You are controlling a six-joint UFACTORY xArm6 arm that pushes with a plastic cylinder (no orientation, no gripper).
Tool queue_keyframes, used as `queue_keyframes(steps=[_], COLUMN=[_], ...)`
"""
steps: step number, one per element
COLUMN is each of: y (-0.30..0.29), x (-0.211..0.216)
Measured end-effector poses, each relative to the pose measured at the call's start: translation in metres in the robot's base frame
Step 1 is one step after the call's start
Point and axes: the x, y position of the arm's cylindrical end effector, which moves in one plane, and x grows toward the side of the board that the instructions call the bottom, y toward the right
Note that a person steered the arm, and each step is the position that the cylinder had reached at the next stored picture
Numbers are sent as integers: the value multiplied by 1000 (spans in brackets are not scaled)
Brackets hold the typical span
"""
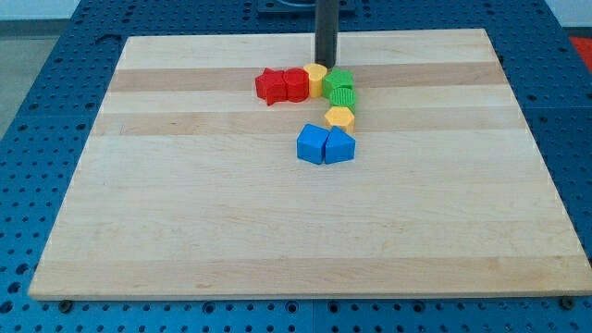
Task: Push red star a bit down
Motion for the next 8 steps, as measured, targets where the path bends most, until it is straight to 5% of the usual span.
queue_keyframes(steps=[8], y=[-169], x=[37])
